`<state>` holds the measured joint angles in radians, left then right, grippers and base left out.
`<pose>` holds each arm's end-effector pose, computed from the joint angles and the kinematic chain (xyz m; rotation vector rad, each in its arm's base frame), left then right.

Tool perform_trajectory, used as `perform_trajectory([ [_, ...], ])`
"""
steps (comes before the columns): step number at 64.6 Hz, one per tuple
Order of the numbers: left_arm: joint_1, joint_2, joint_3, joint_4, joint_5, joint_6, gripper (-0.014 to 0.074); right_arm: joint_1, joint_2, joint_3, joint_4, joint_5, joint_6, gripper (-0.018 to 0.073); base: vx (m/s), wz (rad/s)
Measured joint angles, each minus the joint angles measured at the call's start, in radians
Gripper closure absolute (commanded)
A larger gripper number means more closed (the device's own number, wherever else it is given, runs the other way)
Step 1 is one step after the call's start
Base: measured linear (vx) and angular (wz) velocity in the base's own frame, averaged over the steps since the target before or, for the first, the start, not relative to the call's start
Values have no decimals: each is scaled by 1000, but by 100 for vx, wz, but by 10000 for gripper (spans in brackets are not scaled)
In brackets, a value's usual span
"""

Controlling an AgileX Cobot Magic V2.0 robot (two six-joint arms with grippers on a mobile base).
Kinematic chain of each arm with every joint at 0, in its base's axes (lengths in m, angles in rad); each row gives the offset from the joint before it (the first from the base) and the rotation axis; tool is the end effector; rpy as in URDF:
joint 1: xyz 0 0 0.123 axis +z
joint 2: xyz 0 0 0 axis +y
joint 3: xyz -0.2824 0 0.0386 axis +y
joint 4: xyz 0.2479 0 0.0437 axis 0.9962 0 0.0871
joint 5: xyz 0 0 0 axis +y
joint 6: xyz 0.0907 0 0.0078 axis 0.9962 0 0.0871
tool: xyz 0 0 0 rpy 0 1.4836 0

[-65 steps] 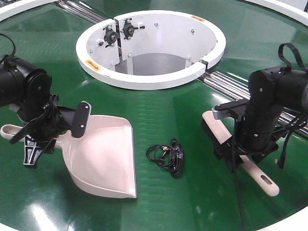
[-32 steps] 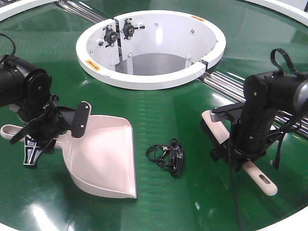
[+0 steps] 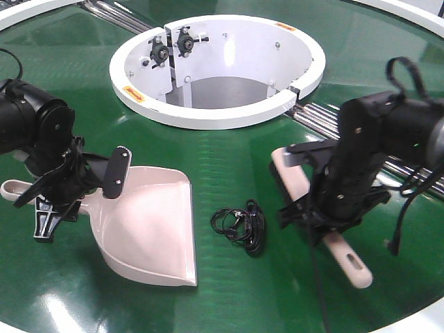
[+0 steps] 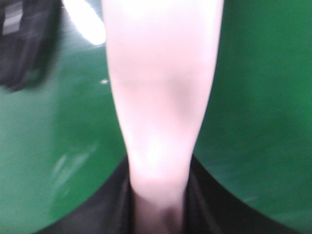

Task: Clean and inspect green conveyor with broom and dustpan
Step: 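Sweep the black cable into the held dustpan with the right-held brush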

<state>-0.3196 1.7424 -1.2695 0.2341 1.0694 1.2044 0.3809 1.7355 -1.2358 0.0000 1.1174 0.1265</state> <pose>0.3268 -0.0886 0.2322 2.2547 2.1356 0.3751 0.3031 0.1214 0.2239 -0.3935 3.0769 0.0159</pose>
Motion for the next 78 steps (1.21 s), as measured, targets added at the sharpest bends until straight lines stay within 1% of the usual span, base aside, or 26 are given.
perform_trajectory([
  [6, 0, 0, 0, -1, 0, 0, 603, 41, 2, 0, 13, 16, 47, 564, 0, 0],
  [11, -1, 0, 0, -1, 0, 0, 603, 46, 2, 0, 12, 29, 95, 564, 0, 0],
  [18, -1, 0, 0, -1, 1, 0, 603, 45, 10, 0, -17, 61, 176, 564, 0, 0],
  [31, -1, 0, 0, -1, 1, 0, 603, 54, 47, 0, -12, 95, 221, 564, 0, 0],
  [41, -1, 0, 0, -1, 1, 0, 603, 108, 72, -1, -9, 95, 261, 564, 0, 0],
  [48, -1, 0, 0, -1, 1, 1, 603, 151, 113, -26, 0, 95, 270, 564, 0, 0],
  [53, -1, 0, 0, -1, 1, 1, 603, 183, 150, -68, -6, 98, 272, 564, 0, 0],
  [62, -1, 0, 0, -1, 2, 1, 603, 262, 232, -215, 0, 113, 274, 564, 0, 0],
  [70, -1, 0, 0, -1, 2, 1, 603, 342, 315, -389, 76, 114, 243, 564, 0, 0],
  [78, -1, 0, 0, -1, 1, 3, 603, 405, 400, -560, 141, 117, 192, 564, 0, 0],
])
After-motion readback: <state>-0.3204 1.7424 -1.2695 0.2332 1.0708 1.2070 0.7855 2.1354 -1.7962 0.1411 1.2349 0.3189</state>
